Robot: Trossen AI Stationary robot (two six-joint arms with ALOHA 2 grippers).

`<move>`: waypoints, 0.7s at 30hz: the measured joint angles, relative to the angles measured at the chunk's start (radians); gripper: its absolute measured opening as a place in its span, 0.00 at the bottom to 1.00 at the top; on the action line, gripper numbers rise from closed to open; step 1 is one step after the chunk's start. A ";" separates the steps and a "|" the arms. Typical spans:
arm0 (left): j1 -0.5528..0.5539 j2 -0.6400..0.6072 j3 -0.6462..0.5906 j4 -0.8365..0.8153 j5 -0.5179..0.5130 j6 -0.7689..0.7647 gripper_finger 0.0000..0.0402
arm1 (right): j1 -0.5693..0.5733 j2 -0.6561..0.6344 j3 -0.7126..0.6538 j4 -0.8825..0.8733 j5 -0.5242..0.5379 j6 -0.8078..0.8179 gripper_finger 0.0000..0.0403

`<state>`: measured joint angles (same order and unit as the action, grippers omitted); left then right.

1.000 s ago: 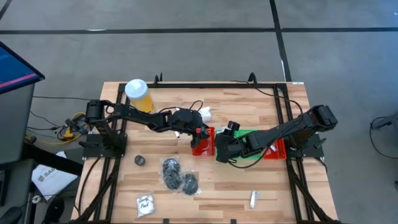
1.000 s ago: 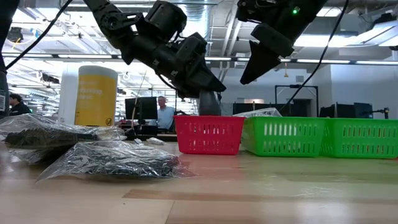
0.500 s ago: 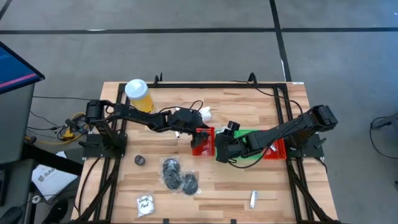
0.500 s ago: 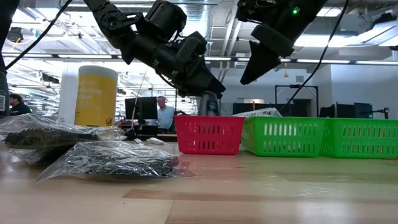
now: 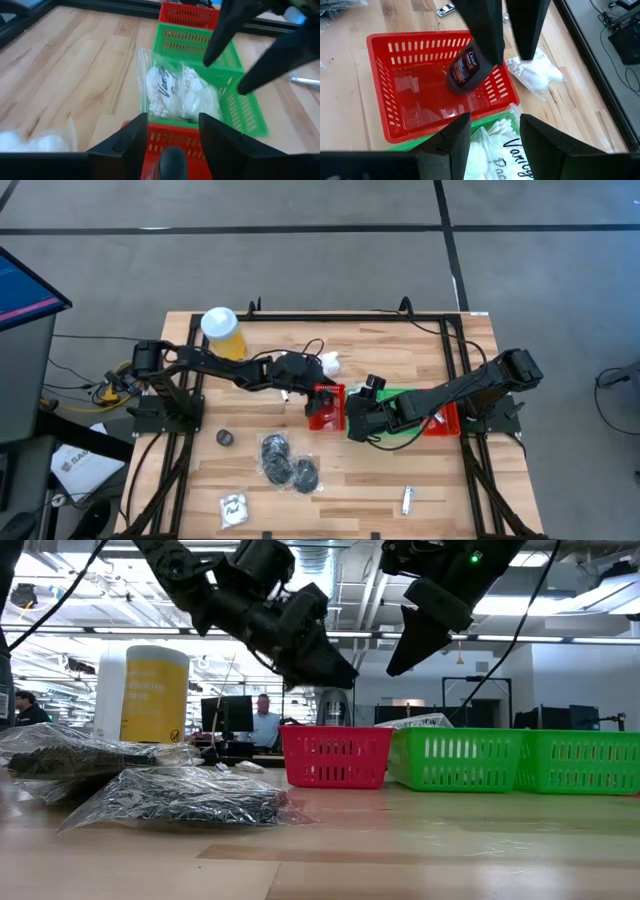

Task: Pick & Place Travel size toiletries
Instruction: Put the black deodorant into the left red bin

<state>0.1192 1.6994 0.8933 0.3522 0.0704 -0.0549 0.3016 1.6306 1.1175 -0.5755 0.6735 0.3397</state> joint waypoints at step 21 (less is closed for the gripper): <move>-0.150 -0.504 -0.391 -0.032 0.002 -0.066 0.41 | 0.006 0.001 0.000 0.013 -0.005 0.000 0.39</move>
<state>-0.0312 1.1954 0.5022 0.3204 0.0720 -0.1208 0.3073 1.6314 1.1178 -0.5623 0.6685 0.3402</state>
